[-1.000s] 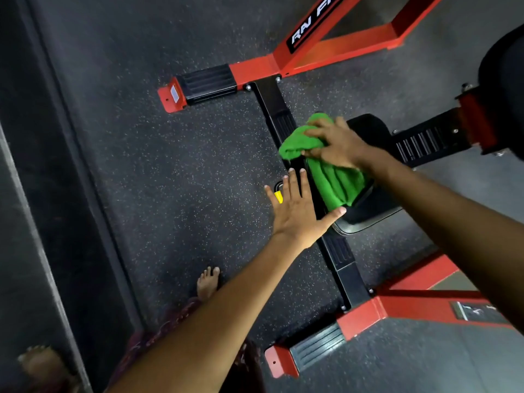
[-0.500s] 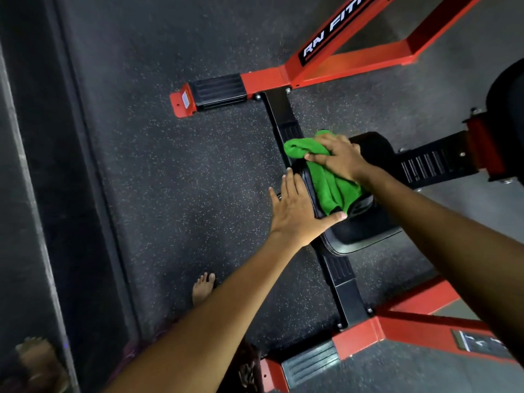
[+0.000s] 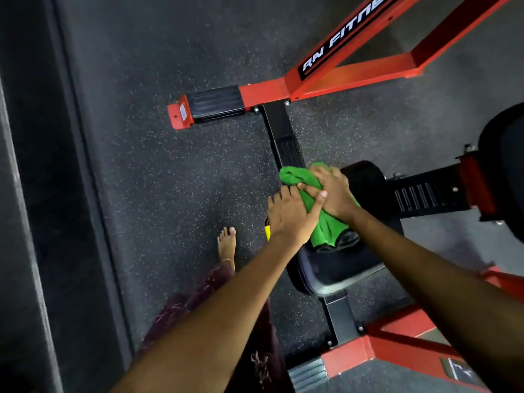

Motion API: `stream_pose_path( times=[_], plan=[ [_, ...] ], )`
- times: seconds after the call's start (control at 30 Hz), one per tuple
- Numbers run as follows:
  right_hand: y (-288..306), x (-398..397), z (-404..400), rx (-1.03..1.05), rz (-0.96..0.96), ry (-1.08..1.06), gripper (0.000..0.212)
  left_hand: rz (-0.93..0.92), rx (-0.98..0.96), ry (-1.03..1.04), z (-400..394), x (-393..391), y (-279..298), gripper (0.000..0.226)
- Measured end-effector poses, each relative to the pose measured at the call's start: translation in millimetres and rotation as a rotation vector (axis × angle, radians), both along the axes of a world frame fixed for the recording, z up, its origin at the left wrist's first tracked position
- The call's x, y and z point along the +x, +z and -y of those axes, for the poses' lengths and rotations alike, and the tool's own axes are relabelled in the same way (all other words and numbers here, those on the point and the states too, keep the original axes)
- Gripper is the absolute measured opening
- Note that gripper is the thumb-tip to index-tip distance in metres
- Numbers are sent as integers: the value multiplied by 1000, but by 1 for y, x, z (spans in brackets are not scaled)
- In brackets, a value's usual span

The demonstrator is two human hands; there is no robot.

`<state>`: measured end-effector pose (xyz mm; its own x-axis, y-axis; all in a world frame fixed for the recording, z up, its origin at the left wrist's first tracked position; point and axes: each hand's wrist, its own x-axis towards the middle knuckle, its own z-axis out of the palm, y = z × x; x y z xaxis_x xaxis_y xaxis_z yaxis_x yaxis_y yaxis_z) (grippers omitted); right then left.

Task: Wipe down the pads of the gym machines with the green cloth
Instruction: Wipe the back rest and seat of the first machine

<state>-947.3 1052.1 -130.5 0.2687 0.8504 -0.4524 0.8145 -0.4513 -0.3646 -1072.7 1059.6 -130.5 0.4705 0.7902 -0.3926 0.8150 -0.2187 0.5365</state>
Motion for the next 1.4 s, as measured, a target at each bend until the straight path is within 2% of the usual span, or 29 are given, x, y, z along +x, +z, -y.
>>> stream_pose_path(
  times=[0.1,0.17,0.33,0.43,0.5,0.6,0.67,0.73,0.83,0.93,1.03,1.1,1.27,1.33,1.4],
  plan=[
    [-8,21,-1,26,-27,-18,75,40,41,126,-1,5,-9,88],
    [-13,33,1,16,-19,-62,82,73,73,176,2,5,-15,82],
    [-8,21,4,7,7,-110,73,84,36,173,0,4,-24,52],
    [-9,31,12,11,-26,5,66,93,25,161,0,3,-22,48],
    [-13,54,12,-29,-42,28,68,76,84,150,-1,1,-18,45],
    [-21,82,1,-114,9,-144,81,60,181,133,-5,2,-12,41],
    [-21,77,-6,-175,52,-182,72,29,245,124,-5,2,-11,39],
    [-17,55,-11,-189,66,-87,57,25,265,129,-4,3,-13,39],
    [-4,26,-6,-109,-65,87,60,63,244,142,-1,3,-17,33],
    [-7,42,-4,-151,-67,180,81,-7,220,83,-1,2,-24,43],
    [-16,72,-9,-215,-25,48,58,-128,235,-2,0,4,-20,49],
    [-16,72,-12,-229,-10,-23,53,-223,248,-23,1,9,-14,54],
    [-4,50,-1,-123,-70,119,57,-342,275,89,20,42,0,51],
    [-9,70,1,-130,-72,156,70,-359,225,156,28,53,1,53],
    [-22,98,0,-173,-64,101,65,-383,214,174,30,56,-5,53]
  ],
)
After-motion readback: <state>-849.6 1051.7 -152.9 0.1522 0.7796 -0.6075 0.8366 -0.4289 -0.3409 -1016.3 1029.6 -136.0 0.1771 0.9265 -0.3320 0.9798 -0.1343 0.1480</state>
